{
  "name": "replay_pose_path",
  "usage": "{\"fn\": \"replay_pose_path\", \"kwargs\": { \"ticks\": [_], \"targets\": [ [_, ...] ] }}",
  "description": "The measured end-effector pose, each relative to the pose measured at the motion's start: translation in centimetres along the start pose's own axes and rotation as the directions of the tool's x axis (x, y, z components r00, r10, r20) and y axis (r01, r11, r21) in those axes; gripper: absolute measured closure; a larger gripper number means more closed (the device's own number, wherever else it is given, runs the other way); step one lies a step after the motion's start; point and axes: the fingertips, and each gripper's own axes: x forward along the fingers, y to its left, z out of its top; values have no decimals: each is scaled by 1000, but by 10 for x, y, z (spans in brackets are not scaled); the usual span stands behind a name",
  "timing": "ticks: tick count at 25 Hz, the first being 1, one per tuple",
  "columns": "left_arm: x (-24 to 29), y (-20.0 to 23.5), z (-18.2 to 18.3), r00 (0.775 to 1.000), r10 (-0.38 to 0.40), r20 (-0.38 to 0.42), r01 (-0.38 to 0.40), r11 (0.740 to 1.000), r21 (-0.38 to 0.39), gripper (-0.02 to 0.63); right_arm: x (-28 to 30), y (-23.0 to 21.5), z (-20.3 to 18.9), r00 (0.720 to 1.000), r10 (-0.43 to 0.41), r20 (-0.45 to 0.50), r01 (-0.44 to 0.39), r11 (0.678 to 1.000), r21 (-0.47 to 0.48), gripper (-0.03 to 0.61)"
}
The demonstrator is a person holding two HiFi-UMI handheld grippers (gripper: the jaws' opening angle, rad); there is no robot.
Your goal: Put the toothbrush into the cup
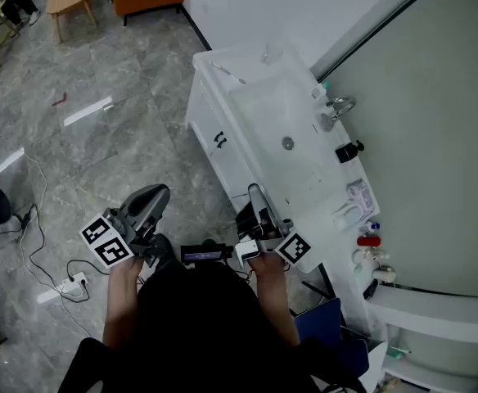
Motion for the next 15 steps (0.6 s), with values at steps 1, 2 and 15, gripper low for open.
{"fn": "replay_pose_path", "kwargs": {
  "ticks": [1,2,15],
  "targets": [
    [0,1,1,1000,-2,2,2,1000,2,594,1,-1,0,1000,-1,-1,1,1000,0,572],
    [0,1,2,1000,-4,5,4,1000,4,594,2,-1,0,1000,-2,-2,2,1000,-2,572],
    [-28,21,29,999,-38,33,38,999,6,594,35,10,-33,1000,-12,-23,11,1000,-29,572]
  ]
}}
